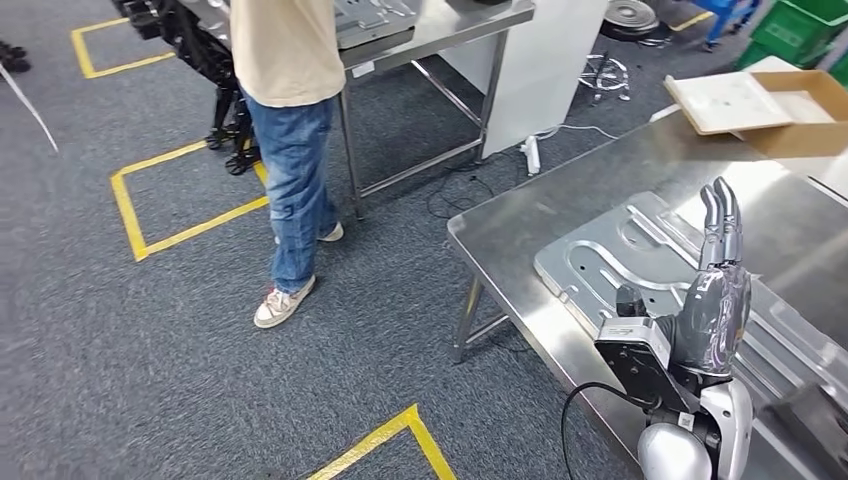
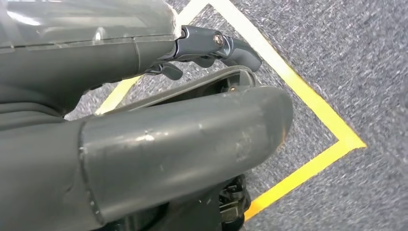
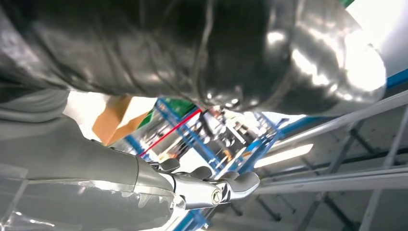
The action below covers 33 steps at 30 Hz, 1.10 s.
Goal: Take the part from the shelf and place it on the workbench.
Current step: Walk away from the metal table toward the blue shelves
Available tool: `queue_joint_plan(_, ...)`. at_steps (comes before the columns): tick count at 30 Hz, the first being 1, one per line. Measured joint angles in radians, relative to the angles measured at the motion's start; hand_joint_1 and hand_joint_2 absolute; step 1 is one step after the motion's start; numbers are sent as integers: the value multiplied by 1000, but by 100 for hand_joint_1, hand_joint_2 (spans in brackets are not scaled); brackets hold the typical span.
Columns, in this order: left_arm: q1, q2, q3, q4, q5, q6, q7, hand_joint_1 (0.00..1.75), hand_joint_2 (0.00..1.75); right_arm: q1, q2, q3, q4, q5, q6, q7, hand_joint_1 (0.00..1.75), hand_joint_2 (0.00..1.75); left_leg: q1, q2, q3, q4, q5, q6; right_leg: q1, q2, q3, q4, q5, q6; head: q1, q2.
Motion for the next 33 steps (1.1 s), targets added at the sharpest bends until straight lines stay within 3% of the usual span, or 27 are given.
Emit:
queue_joint_plan(2, -2, -2, 0, 0, 0, 0, 0, 0, 0, 0, 0, 0, 0, 0, 0, -1, 0, 0, 3, -22, -8, 4, 1, -9, 0, 37, 29, -74, 22, -6, 0, 0)
queue_joint_plan(4, -1, -2, 0, 0, 0, 0, 0, 0, 0, -1, 0, 0, -1, -1, -1, -2, 0, 0, 7, -44, -16, 1, 5, -22, 1, 27, 34, -86, 21, -10, 0, 0)
queue_joint_plan(5, 1, -1, 0, 0, 0, 1, 0, 0, 0, -3, 0, 0, -1, 0, -1, -2, 0, 0, 7, -40, -18, 3, 4, -28, -1, 16, 38, -93, 23, -13, 0, 0)
queue_joint_plan(7, 2, -1, 0, 0, 0, 1, 0, 0, 0, -5, 1, 1, -2, 1, -2, -1, 0, 0, 3, 1, -37, 44, -26, -39, -5, -11, 47, -107, 29, -22, -2, 0)
queue_joint_plan(9, -1, -1, 0, 0, -2, 2, 0, 0, 0, -4, 1, 3, -3, 4, -4, 0, 0, 0, 7, 50, -89, 156, -86, -48, -2, -42, 49, -110, 29, -29, -4, 0)
queue_joint_plan(10, -2, -1, 0, 0, -2, 4, -1, 0, 0, -4, 1, 3, -3, 5, -4, 1, 0, 0, 10, 60, -118, 216, -110, -52, -1, -58, 49, -109, 27, -31, -4, 0)
queue_joint_plan(11, -2, -1, 0, 0, -4, 7, -2, 0, 0, -3, 1, 3, -3, 6, -4, 1, 0, 0, 13, 65, -137, 253, -117, -55, 0, -73, 49, -108, 26, -31, -4, 0)
queue_joint_plan(12, -1, 0, 0, 0, -6, 10, -2, 0, 0, -3, 1, 3, -3, 7, -4, 2, 0, 0, 15, 70, -138, 256, -106, -58, 0, -86, 50, -107, 24, -30, -4, 0)
queue_joint_plan(13, 0, 0, 0, 0, -8, 13, -3, 0, 0, -3, 1, 3, -3, 8, -5, 2, 0, 0, 17, 77, -119, 218, -78, -60, 0, -98, 50, -104, 22, -28, -4, 0)
queue_joint_plan(15, 0, 1, 0, 0, -11, 17, -3, 0, 0, -3, 1, 3, -4, 9, -5, 2, 0, 0, 15, 114, -52, 89, -21, -58, 1, -120, 51, -96, 14, -20, -4, 0)
queue_joint_plan(17, -4, 1, 0, 0, -12, 20, -5, 0, 0, -4, 1, 3, -5, 9, -5, 4, 0, 0, 8, 138, -16, 14, -1, -47, 6, -136, 52, -89, 7, -10, -4, 0)
queue_joint_plan(20, -3, 1, 0, 0, -14, 25, -6, 0, 0, -4, 1, 3, -8, 9, -5, 4, 0, 0, 6, 114, -17, 4, 1, -27, 7, -156, 56, -89, 4, 4, -3, 0)
queue_joint_plan(22, -1, 1, 0, 0, -13, 30, -7, 0, 0, -4, 1, 3, -11, 9, -5, 4, 0, 0, 10, 96, -13, -5, 8, -15, 2, -126, 49, -62, -22, 15, -3, 0)
queue_joint_plan(24, -3, 1, 0, 0, -9, 33, -6, 0, 0, -2, 1, 4, -15, 9, -4, 4, 0, 0, 12, 78, -13, -9, 13, -8, -1, -73, 5, 40, -84, 20, -2, 0)
queue_joint_plan(26, -6, 1, 1, 0, 1, 32, -1, 0, 0, 2, 1, 4, -16, 9, -1, 5, 0, 0, 10, 57, -17, -7, 15, -5, -2, -54, -51, 156, -129, 21, -2, 0)
queue_joint_plan(27, -6, 1, 2, 0, 5, 30, 3, 0, 0, 3, 1, 4, -16, 9, 3, 5, 0, 0, 10, 45, -18, -5, 15, -5, -1, -51, -62, 176, -126, 20, -2, 0)
queue_joint_plan(28, -6, 1, 4, 0, 9, 28, 8, 0, 0, 3, 1, 4, -16, 9, 6, 5, 0, 0, 10, 32, -19, -4, 15, -5, -1, -49, -55, 158, -103, 18, -2, 0)
queue_joint_plan(29, -5, 1, 6, 0, 12, 26, 13, 0, 0, 1, 1, 4, -16, 9, 9, 6, 0, 0, 10, 19, -19, -1, 15, -6, -2, -43, -31, 107, -68, 14, -2, 0)
queue_joint_plan(31, -5, 1, 10, 0, 16, 23, 17, 0, 0, -2, 1, 4, -16, 9, 10, 6, 0, 0, 9, -5, -22, 4, 15, -11, -3, -5, 28, -19, -15, 6, -3, 0)
queue_joint_plan(33, -6, 1, 12, 0, 17, 21, 17, 0, 0, -4, 1, 4, -17, 9, 10, 7, 0, 0, 11, -26, -30, 7, 19, -22, -2, 20, 53, -78, -4, 1, -3, 0)
